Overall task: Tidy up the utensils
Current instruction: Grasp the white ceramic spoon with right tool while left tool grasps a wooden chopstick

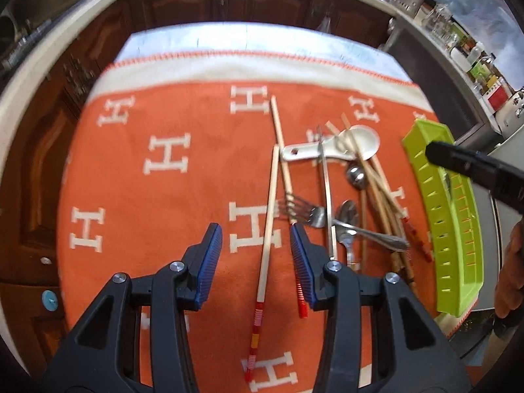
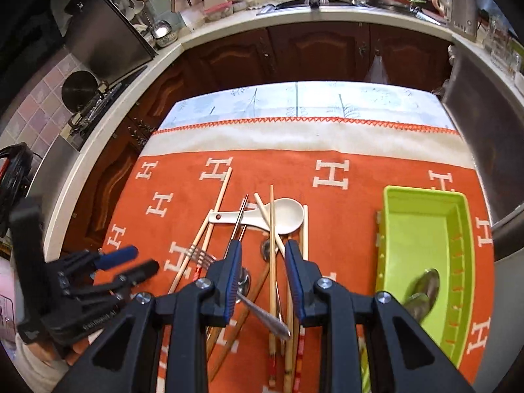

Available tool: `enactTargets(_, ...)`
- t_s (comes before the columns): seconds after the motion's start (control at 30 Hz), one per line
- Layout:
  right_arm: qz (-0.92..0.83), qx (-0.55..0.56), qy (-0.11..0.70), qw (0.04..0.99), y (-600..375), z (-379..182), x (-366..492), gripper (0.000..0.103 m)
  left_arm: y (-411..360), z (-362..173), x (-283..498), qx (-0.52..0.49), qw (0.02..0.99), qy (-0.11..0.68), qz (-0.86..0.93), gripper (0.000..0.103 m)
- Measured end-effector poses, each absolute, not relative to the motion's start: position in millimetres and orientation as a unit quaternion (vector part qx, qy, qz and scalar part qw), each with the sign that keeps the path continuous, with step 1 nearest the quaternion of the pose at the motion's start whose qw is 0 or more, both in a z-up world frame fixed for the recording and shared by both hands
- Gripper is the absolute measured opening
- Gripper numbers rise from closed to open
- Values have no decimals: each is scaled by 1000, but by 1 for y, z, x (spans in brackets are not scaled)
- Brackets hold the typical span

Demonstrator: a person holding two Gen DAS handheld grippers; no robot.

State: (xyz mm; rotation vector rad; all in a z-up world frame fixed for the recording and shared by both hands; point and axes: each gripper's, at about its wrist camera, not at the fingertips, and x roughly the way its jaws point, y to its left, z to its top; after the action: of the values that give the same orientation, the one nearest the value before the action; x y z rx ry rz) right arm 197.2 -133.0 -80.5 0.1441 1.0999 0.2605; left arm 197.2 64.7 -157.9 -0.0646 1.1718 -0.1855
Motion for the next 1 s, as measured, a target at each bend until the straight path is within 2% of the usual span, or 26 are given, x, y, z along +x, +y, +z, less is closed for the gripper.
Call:
enactTargets(0.23, 101, 93, 547, 826, -146, -112, 226, 27, 55, -197, 209, -16, 811, 579, -86, 38)
enactTargets(0.47, 90, 124, 563, 813, -160, -136, 247, 27, 36, -199, 211, 38, 823, 562, -70, 36)
enactTargets(0.57, 92, 128, 567, 808, -161, -143, 252, 27, 29, -197, 213, 43, 826, 559, -69, 21)
enactTargets(0.63, 93, 128, 572, 805, -159, -150, 257, 27, 26, -196, 214, 41, 826, 559, -66, 4)
enactTargets(0.77, 95, 129, 578, 800, -156, -160, 263, 27, 24, -194, 213, 35, 829, 556, -59, 4)
enactTargets(0.9, 101, 137, 585, 793, -156, -169, 266, 12, 36, -192, 211, 13, 830, 556, -50, 3)
enactTargets(1.0, 105, 143, 575, 799, -157, -168, 266, 9, 47, -188, 209, 0, 832, 553, -40, 3)
